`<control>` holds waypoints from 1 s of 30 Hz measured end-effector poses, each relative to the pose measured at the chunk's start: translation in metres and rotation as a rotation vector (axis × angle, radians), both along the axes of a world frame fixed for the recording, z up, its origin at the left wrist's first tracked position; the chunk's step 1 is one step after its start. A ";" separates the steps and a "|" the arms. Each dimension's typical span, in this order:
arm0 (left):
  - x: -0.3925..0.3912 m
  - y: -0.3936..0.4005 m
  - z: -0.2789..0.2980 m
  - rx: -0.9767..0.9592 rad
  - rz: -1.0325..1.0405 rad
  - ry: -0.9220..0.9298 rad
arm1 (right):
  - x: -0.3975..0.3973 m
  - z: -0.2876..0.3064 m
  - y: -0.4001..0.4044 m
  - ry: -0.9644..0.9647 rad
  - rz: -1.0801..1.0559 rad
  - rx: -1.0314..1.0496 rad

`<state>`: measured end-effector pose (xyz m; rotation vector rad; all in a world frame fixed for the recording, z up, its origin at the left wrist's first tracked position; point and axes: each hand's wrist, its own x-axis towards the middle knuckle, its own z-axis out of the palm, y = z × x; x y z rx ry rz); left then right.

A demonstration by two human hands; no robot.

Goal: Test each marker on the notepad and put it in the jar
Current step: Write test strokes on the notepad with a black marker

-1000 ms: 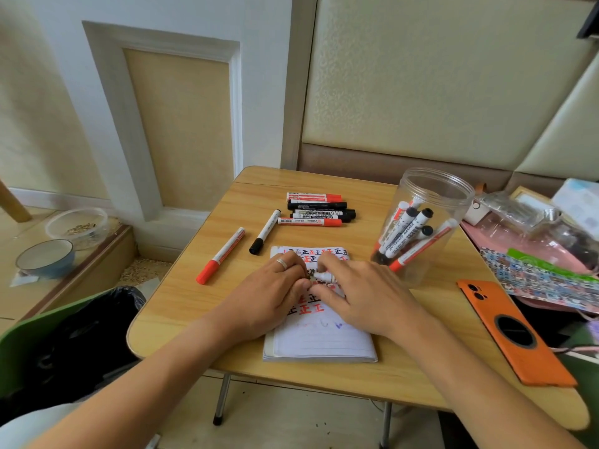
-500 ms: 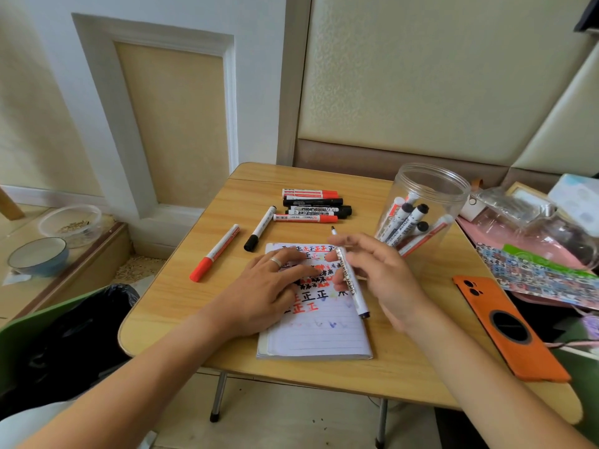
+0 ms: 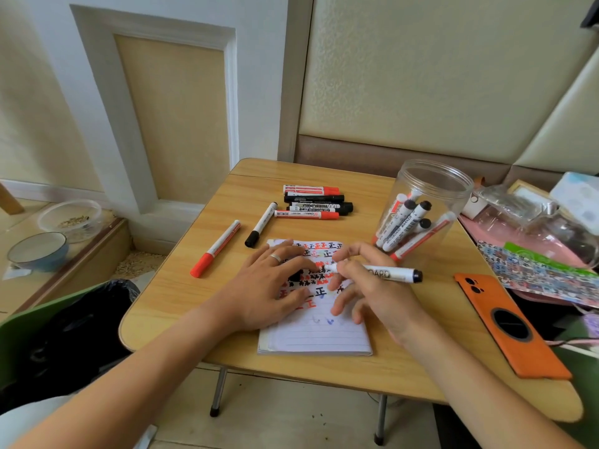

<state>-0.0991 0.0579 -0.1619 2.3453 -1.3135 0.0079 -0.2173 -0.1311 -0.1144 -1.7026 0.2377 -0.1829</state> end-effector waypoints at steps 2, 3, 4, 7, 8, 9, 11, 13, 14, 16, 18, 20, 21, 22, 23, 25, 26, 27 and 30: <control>0.000 -0.001 0.000 -0.004 0.002 0.000 | 0.000 -0.001 0.001 0.008 -0.005 -0.022; 0.000 -0.001 0.001 -0.002 0.004 0.004 | 0.000 -0.003 0.002 0.009 -0.017 -0.040; 0.000 -0.001 0.001 0.001 0.006 0.006 | 0.000 -0.004 0.002 0.009 -0.031 -0.059; -0.001 0.000 0.002 0.018 0.015 0.012 | 0.000 -0.007 0.003 0.031 -0.041 -0.096; -0.001 0.000 0.002 0.025 0.016 0.014 | -0.001 -0.008 0.004 0.042 -0.033 -0.098; 0.000 0.000 0.001 0.030 0.015 0.012 | 0.000 -0.009 0.004 0.051 -0.028 -0.104; 0.001 0.000 0.001 0.036 0.013 0.010 | 0.000 -0.011 0.005 0.066 -0.033 -0.130; 0.001 0.000 0.002 0.047 0.010 0.014 | 0.001 -0.013 0.005 0.069 -0.040 -0.141; 0.002 0.000 0.002 0.055 0.011 0.015 | 0.000 -0.013 0.005 0.068 -0.039 -0.143; 0.002 0.000 0.002 0.072 0.010 0.014 | 0.000 -0.013 0.005 0.067 -0.035 -0.152; 0.002 0.001 0.002 0.072 0.009 0.012 | -0.001 -0.014 0.005 0.065 -0.036 -0.164; 0.002 0.001 0.002 0.072 0.010 0.010 | -0.001 -0.015 0.004 0.062 -0.035 -0.177; 0.002 0.001 0.002 0.078 0.011 0.011 | -0.001 -0.015 0.004 0.059 -0.033 -0.189; 0.002 0.001 0.002 0.086 0.011 0.010 | -0.001 -0.016 0.004 0.054 -0.032 -0.201; 0.002 0.001 0.001 0.095 0.010 0.007 | -0.001 -0.016 0.004 0.049 -0.030 -0.209; 0.002 0.001 0.001 0.102 0.013 0.003 | -0.001 -0.015 0.004 0.043 -0.027 -0.218; 0.002 0.001 0.001 0.105 0.018 0.005 | -0.001 -0.015 0.004 0.042 -0.026 -0.223; 0.001 0.001 0.001 0.109 0.024 0.009 | -0.001 -0.015 0.004 0.042 -0.025 -0.226; 0.000 0.001 0.002 0.115 0.037 0.014 | 0.000 -0.016 0.002 0.043 -0.014 -0.225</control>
